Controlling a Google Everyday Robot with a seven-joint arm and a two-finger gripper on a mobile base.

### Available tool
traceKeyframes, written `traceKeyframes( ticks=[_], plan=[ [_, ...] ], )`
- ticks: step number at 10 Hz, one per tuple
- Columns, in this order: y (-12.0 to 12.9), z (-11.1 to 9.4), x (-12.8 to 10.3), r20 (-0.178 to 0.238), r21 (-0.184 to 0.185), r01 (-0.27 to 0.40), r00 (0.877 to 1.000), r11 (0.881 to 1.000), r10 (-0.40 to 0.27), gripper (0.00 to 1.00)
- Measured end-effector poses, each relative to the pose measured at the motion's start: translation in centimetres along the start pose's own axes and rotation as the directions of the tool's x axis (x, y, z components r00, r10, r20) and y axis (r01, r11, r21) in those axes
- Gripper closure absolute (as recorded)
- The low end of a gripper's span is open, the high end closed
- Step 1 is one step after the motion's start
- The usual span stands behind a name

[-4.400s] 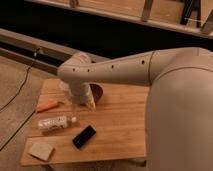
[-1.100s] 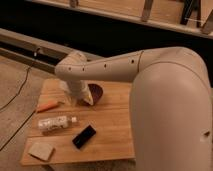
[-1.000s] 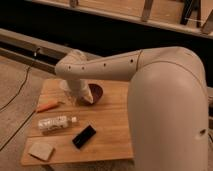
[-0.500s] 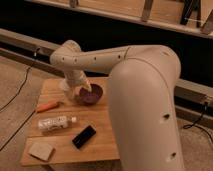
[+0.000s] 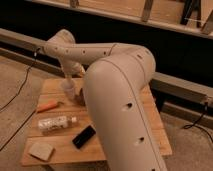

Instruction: Place the ceramic cup in the ceramic bowl

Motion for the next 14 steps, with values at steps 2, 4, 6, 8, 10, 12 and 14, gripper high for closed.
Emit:
traceKeyframes(
  ticks=[2,4,6,8,10,12,14],
  plan=[
    [0.2,1.5,-1.0,-0.009,-0.025,-0.034,0.999,0.999,0.034,0.35],
    [0.2,3.6,-0.7,-0.031,-0.053,-0.063,0.998,0.997,0.061,0.35],
    [0.4,5.4,-0.5,-0.039,-0.087,-0.073,0.997,0.993,0.070,0.35],
    [1.2,6.4,-0.9,-0.019,-0.130,-0.041,0.999,0.991,0.039,0.35],
    [1.8,6.8,-1.3,0.010,-0.158,0.000,1.000,0.987,0.001,0.35],
    [2.1,7.6,-1.4,0.017,-0.175,0.025,1.000,0.984,-0.022,0.35],
    [2.5,8.7,-1.4,0.014,-0.186,0.042,0.999,0.982,-0.040,0.35]
  ],
)
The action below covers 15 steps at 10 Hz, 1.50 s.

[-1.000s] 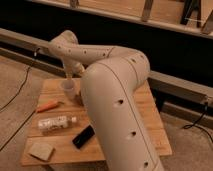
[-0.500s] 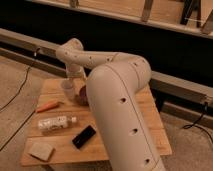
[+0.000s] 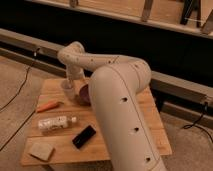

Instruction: Place the ceramic cup in the ceramic bowl

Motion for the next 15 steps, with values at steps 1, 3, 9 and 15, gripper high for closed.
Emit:
traceKeyframes(
  ticks=[1,3,9,15],
  plan=[
    [0.2,0.4,-0.1,-0.001,-0.003,0.010,1.000,1.000,-0.010,0.36],
    [1.4,1.1,-0.7,0.016,-0.013,0.069,0.997,0.998,-0.069,0.54],
    [1.5,1.0,-0.2,-0.004,0.005,0.091,0.996,0.996,-0.091,1.00],
    [1.8,-7.8,1.1,-0.034,-0.116,0.042,0.998,0.992,-0.046,1.00]
  ],
)
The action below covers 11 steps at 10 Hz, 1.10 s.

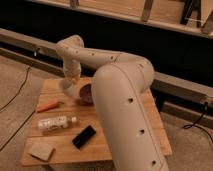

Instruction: Place the ceramic cup in the ceramic bowl

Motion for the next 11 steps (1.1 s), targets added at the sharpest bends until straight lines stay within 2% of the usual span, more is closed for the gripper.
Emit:
traceKeyframes(
  ticks=[1,4,5,7,11],
  plan=[
    [-0.3,-2.1,0.2,0.021,-0.021,-0.003,1.000,1.000,0.004,1.00],
    [-3.0,-5.3,1.2,0.060,-0.025,-0.045,0.997,0.999,0.046,1.00],
    [-4.9,-6.6,2.0,0.079,-0.025,-0.081,0.993,0.996,0.083,1.00],
    [-7.0,-7.2,2.9,0.098,-0.031,-0.124,0.987,0.992,0.126,1.00],
    [-10.7,-5.5,5.3,0.092,-0.041,-0.215,0.972,0.976,0.218,1.00]
  ],
)
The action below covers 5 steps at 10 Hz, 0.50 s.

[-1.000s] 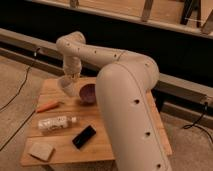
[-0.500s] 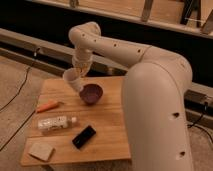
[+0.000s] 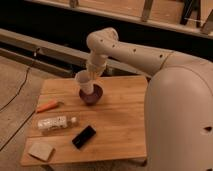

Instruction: Place the ceramic cup in the ceramic bowl

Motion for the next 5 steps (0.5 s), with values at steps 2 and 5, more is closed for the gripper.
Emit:
traceKeyframes(
  ticks=[2,5],
  plan=[
    [-1.1,1.5,0.3,0.004,-0.001,-0.029,1.000,1.000,0.029,1.00],
    [-2.3,3.2,0.1,0.035,-0.007,-0.040,0.999,0.999,0.040,1.00]
  ],
)
